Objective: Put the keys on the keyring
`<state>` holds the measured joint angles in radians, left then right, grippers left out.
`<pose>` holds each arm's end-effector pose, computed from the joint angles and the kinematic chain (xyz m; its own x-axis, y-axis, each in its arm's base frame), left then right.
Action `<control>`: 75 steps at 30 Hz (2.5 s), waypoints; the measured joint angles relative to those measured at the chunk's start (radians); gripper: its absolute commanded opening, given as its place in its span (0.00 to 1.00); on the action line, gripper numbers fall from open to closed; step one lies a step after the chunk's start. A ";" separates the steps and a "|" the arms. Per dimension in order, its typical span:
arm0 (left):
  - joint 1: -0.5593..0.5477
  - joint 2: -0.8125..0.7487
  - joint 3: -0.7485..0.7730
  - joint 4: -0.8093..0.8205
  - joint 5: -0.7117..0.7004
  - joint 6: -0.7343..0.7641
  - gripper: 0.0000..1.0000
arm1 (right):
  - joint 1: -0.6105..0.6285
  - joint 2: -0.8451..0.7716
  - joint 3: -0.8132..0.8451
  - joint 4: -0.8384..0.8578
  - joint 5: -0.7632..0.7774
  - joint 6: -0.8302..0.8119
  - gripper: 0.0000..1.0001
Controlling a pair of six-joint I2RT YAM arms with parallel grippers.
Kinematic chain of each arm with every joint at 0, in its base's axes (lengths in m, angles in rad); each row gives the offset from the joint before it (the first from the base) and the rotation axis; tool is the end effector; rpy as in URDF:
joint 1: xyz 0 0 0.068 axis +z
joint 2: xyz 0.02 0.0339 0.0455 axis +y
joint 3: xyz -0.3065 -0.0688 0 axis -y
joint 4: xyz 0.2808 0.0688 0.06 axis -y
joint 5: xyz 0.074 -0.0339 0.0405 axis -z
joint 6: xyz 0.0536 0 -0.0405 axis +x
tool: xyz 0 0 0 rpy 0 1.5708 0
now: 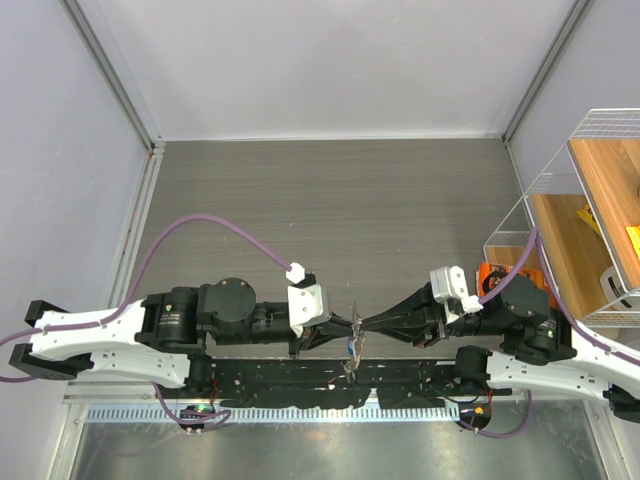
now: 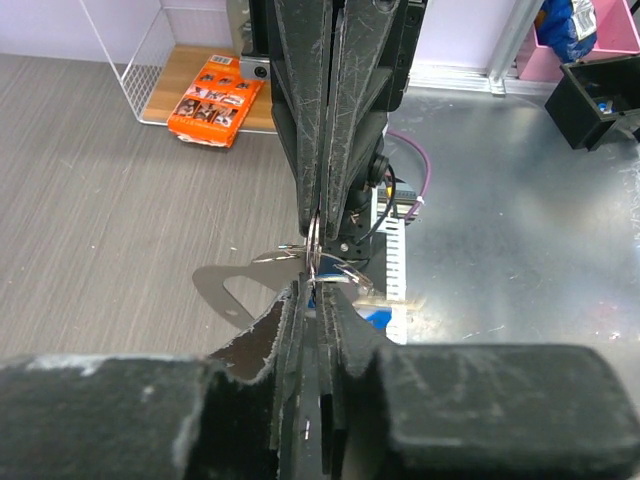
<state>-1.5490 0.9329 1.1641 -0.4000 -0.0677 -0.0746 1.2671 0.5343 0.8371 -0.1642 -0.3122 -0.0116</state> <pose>0.0085 -0.2226 0.4611 -0.0779 0.1609 -0.9839 0.9930 0.1007 -0.0621 0.0232 0.1291 0.4279 0.0529 0.1319 -0.9899 -0.9985 -0.0042 -0.0539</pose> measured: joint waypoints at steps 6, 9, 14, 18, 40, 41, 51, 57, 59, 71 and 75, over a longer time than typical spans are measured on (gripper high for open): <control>0.000 0.000 0.000 0.000 -0.004 0.003 0.00 | 0.000 0.000 -0.010 0.024 -0.003 0.003 0.05; 0.000 0.000 0.000 -0.002 -0.003 0.003 0.00 | 0.000 -0.003 -0.032 0.063 -0.005 0.006 0.05; 0.000 0.001 0.000 -0.003 -0.002 0.003 0.00 | 0.000 -0.038 -0.114 0.183 -0.003 0.007 0.06; 0.000 0.001 0.000 -0.002 0.000 0.003 0.00 | 0.000 -0.068 -0.192 0.305 0.003 0.003 0.06; 0.005 -0.029 -0.006 0.032 0.029 0.010 0.45 | 0.001 -0.043 -0.260 0.516 0.012 -0.027 0.06; 0.005 -0.034 -0.009 0.034 0.025 0.011 0.45 | 0.001 -0.043 -0.260 0.516 0.012 -0.027 0.06; 0.005 -0.047 -0.010 0.052 0.007 0.025 0.31 | 0.001 -0.043 -0.260 0.516 -0.012 -0.027 0.06; 0.005 -0.037 -0.010 0.052 0.008 0.026 0.16 | 0.001 -0.043 -0.260 0.517 -0.023 -0.026 0.05; 0.005 -0.030 -0.010 0.052 0.008 0.029 0.11 | 0.001 -0.043 -0.260 0.518 -0.026 -0.026 0.06; 0.005 -0.013 0.005 0.029 -0.005 0.026 0.00 | 0.001 -0.045 -0.257 0.500 -0.031 -0.025 0.19; 0.005 0.014 0.023 -0.008 -0.022 0.025 0.00 | 0.001 -0.045 -0.223 0.402 -0.039 -0.030 0.34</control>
<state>-1.5444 0.9466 1.1873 -0.4080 -0.0895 -0.0494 1.2678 0.4889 0.6140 0.2382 -0.3508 -0.0414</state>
